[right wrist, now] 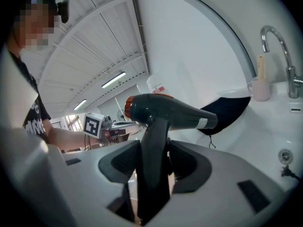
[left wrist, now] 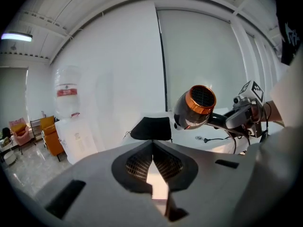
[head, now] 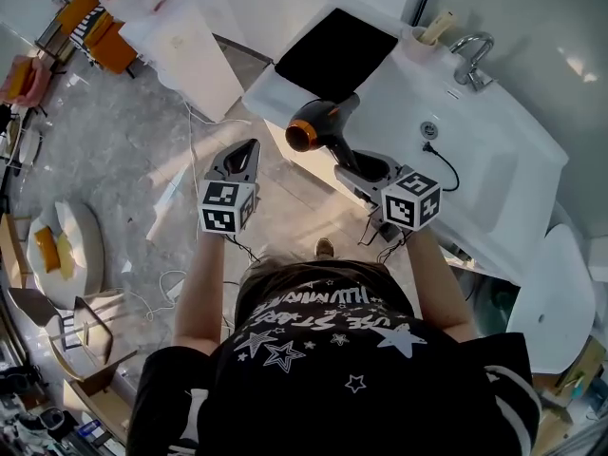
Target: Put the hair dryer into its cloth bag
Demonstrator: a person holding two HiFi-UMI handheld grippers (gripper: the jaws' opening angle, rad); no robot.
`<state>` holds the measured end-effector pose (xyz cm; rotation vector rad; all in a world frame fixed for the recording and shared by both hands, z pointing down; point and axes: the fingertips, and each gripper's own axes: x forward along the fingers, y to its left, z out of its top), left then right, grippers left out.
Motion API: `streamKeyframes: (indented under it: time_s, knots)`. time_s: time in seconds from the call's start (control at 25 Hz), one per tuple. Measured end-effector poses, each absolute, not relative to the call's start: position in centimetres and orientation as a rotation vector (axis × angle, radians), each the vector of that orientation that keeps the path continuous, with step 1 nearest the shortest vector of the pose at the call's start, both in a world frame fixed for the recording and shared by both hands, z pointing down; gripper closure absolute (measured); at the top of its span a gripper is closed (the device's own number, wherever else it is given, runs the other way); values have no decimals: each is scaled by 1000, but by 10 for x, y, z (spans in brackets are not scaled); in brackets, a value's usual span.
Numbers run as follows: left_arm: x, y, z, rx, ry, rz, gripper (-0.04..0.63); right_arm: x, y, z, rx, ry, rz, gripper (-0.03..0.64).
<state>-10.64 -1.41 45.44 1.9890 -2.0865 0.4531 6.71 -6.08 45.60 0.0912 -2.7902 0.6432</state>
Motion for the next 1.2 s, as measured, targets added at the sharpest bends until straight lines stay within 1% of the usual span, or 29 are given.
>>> streamKeyframes:
  time_s: [0.56,0.64,0.84,1.04,1.2]
  knots:
    - [-142,-116,476,2223,-1879,708,583,57,-95,467,270,-2758,669,420]
    - [-143,-131,483,2291,-1802,771,541,54,-99,468,323,-2745,683,420]
    - [-158,-163,501,2416,-1665,964,500,44,-112,464,460,-2744,742,420]
    - [-170,-193,516,2532,-1537,1201,443,38,-122,467,559,-2729,764,420]
    - [-175,-208,532,2594,-1419,1396,379,34,-125,469,625,-2711,782,420]
